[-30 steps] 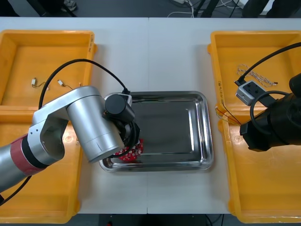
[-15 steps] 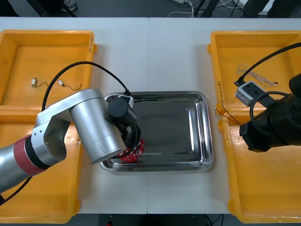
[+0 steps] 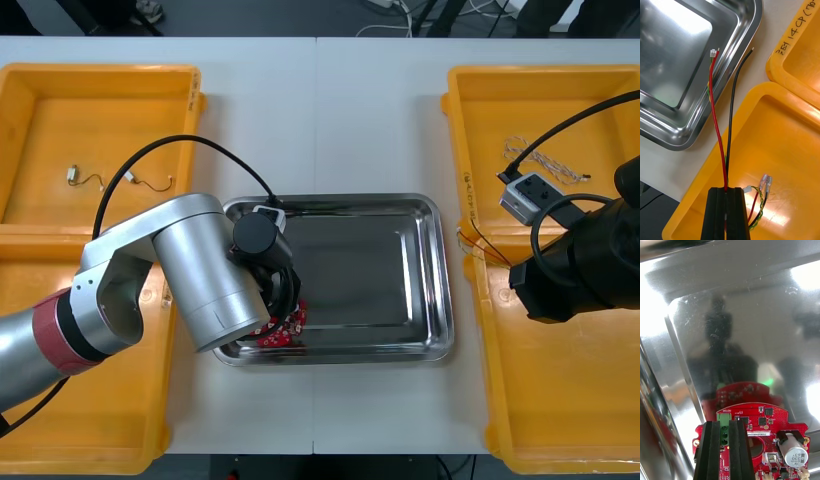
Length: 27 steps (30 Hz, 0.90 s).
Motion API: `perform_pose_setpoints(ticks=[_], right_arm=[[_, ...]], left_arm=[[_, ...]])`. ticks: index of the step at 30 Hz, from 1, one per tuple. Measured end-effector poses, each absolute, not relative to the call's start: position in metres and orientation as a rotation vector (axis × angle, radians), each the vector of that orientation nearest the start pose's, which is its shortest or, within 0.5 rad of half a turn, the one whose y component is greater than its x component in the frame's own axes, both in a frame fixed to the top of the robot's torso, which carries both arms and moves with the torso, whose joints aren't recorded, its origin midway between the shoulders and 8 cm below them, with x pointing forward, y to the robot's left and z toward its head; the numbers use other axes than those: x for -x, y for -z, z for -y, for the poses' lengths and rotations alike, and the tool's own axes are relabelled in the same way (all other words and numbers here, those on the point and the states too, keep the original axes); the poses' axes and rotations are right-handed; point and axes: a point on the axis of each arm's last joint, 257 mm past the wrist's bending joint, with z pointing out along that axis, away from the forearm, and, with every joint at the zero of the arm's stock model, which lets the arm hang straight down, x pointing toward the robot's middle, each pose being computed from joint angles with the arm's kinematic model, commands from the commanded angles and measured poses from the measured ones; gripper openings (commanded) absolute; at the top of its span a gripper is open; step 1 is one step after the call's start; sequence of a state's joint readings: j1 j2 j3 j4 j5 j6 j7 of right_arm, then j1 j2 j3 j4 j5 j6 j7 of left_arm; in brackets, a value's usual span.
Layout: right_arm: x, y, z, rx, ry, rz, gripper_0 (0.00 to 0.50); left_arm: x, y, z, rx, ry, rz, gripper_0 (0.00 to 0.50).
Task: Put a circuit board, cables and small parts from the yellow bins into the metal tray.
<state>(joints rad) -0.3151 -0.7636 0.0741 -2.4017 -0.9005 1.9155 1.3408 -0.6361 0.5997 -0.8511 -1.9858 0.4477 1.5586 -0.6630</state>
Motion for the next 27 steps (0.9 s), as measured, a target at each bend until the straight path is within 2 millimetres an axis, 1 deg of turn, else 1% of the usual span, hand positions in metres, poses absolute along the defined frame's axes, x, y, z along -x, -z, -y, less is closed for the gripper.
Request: perform_pose_setpoints(ticks=[16,17,18,19,20,21,27], right_arm=[[-0.3548,0.1701,0.2236,0.755,-0.009,-2.581,0.000],[-0.3547,0.1702,0.2235,0.756,-0.009,-2.582,0.000],[-0.3546,0.1702,0.2234,0.756,-0.010,-2.582,0.000],[-0.3545,0.1702,0.2233,0.757,-0.011,-2.582,0.000],[-0.3544,0.1703,0.2232,0.757,-0.011,-2.582,0.000],[-0.3543,0.1703,0.2231,0.758,-0.012,-2.582,0.000],[-0.3541,0.1703,0.2230,0.758,-0.013,-2.582,0.000]], left_arm=[[-0.4284,0.2871,-0.0939,-0.285,0.007,-2.608,0.003],[-0.4284,0.2871,-0.0939,-0.285,0.007,-2.608,0.035],[-0.4284,0.2871,-0.0939,-0.285,0.007,-2.608,0.178],[-0.4284,0.2871,-0.0939,-0.285,0.007,-2.608,0.350],[-0.4284,0.2871,-0.0938,-0.285,0.007,-2.608,0.398],[-0.4284,0.2871,-0.0938,-0.285,0.007,-2.608,0.495],[-0.4286,0.2869,-0.0932,-0.286,0.010,-2.606,0.500]])
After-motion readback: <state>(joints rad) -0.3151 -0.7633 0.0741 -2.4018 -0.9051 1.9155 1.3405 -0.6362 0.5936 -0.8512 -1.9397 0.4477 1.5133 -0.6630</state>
